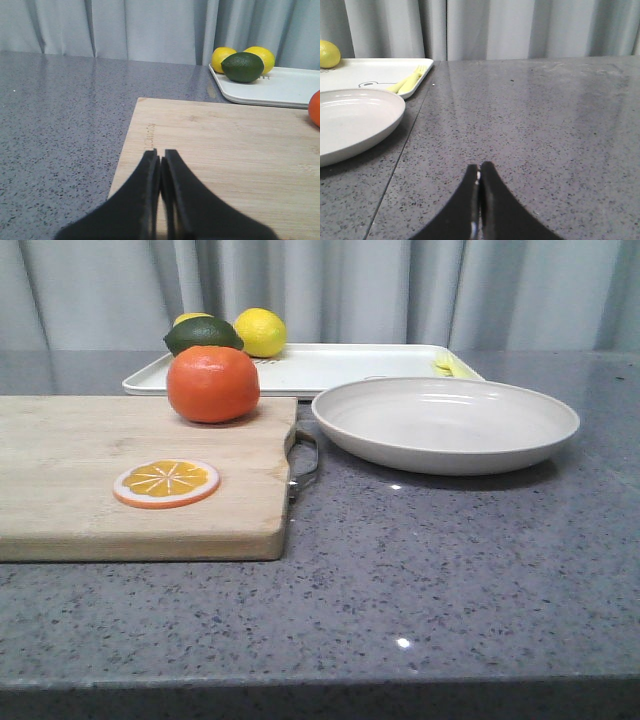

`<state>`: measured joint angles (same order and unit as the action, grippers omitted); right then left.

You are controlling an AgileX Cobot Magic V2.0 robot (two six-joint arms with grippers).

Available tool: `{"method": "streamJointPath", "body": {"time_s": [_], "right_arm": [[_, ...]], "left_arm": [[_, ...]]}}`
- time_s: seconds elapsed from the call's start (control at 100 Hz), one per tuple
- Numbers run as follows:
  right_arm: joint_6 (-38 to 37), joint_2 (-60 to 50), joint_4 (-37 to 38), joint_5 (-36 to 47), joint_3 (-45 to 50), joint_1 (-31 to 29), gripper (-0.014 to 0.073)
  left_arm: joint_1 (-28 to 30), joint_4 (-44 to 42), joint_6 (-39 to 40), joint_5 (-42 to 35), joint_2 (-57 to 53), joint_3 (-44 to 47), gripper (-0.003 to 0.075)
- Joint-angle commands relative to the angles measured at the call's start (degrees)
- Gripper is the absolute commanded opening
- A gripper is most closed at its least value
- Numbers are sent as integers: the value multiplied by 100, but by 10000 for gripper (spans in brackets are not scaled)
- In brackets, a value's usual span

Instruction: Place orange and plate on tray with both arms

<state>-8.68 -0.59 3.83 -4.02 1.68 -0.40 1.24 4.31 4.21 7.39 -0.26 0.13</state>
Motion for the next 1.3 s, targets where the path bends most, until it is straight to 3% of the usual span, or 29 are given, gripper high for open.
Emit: {"method": "streamJointPath", "body": {"time_s": [0.0,0.67,1.29], "right_arm": [[16,-70,66,435,-133,-34,-67],[16,-70,66,435,-133,-34,-67],[16,-64,66,470,-139,-34,-67]], "left_arm": [[8,8,-4,-450,-189,49,-20],[8,-132,-17,-450,-189,49,-20],[8,-114,-17,-1243,-189,4,-20]]}}
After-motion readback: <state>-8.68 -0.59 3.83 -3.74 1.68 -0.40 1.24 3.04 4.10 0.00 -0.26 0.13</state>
